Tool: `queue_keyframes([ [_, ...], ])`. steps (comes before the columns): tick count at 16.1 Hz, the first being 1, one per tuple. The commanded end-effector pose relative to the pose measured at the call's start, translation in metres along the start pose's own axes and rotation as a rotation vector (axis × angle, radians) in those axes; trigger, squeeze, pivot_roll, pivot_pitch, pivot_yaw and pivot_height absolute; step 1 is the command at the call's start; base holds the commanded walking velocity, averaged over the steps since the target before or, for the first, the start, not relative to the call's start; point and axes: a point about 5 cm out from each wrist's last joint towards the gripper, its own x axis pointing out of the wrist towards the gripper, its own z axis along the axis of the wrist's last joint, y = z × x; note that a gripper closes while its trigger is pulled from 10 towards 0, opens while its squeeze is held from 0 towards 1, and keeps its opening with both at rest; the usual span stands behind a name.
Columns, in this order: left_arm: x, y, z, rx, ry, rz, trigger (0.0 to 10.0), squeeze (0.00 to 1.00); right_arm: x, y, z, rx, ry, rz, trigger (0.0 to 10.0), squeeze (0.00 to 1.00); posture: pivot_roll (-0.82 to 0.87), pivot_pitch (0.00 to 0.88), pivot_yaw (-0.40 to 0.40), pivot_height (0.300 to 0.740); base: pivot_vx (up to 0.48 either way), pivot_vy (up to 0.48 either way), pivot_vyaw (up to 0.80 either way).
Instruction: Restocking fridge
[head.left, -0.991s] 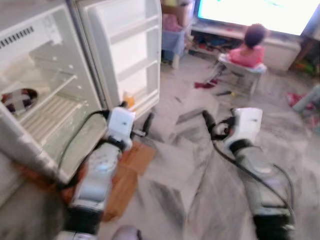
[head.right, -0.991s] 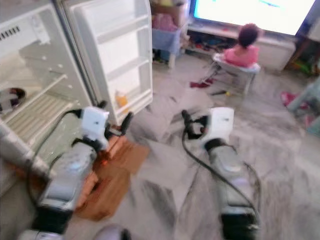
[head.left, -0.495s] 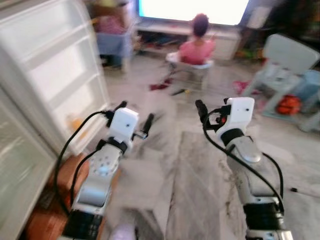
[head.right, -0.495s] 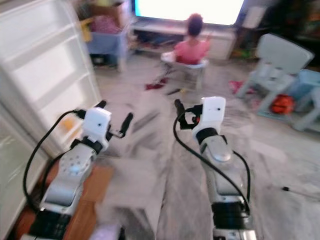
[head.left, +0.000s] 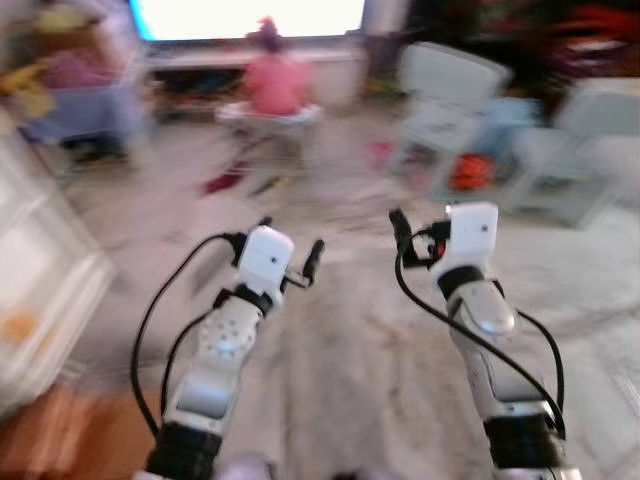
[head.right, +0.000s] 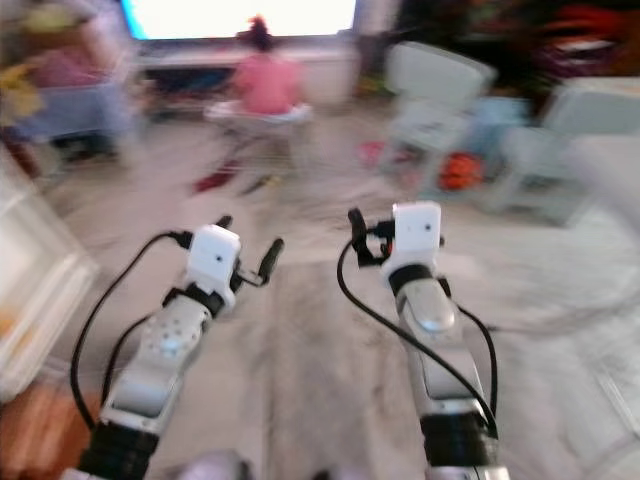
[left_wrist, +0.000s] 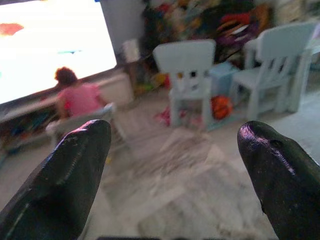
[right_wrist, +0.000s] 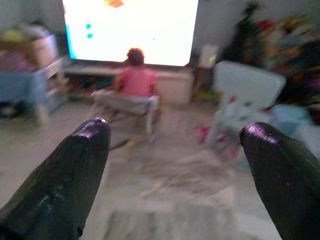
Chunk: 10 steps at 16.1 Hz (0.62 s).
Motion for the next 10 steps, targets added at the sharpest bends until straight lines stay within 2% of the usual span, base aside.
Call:
queue_keyframes([
  [1,-0.001,0.007,-0.005,-0.004,0.015,0.012,10.0,0.00,0.001,0.004,0.002,0.008,-0.009,0.008,10.0,0.00,0.06,0.009,-0.016,0.740,0.334,-0.341,-0.80],
  [4,0.005,0.010,0.003,-0.007,-0.029,-0.031,10.0,0.00,0.001,0.003,0.005,0.005,-0.023,-0.005,10.0,0.00,0.06,0.003,-0.021,0.740,0.355,-0.318,-0.80],
  [8,0.012,0.020,0.004,-0.020,-0.033,-0.005,10.0,0.00,0.002,0.003,0.006,0.007,-0.042,0.010,10.0,0.00,0.06,0.000,-0.020,0.740,0.465,0.000,-0.80],
  [10,0.011,0.023,0.002,-0.012,-0.032,0.000,10.0,0.00,0.002,-0.001,0.007,0.011,-0.048,0.007,10.0,0.00,0.06,0.000,-0.021,0.740,0.472,0.000,-0.26],
])
